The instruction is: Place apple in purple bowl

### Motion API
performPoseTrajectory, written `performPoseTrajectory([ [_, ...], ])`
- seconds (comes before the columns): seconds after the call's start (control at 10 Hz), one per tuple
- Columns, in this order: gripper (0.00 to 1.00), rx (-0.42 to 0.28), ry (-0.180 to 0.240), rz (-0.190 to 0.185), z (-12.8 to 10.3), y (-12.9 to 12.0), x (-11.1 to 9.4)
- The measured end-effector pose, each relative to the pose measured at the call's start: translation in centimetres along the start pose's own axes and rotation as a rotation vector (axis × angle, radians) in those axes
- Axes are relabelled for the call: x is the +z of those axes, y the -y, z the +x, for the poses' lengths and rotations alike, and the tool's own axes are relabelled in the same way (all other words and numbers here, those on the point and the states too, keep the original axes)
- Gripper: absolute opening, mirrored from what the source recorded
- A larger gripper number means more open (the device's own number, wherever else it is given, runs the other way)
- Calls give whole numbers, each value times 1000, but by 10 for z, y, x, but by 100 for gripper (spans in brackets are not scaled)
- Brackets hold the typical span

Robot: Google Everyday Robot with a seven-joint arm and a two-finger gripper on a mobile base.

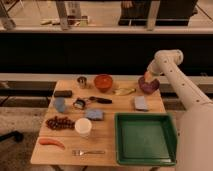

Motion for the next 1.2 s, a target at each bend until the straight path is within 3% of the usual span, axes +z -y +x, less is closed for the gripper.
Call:
performPoseTrajectory([
  [0.4, 60, 8, -7, -34, -13, -9, 11],
  [0.6, 78, -17, 17, -32, -34, -11, 9],
  [1.2, 78, -38, 27, 11, -40, -4, -11],
])
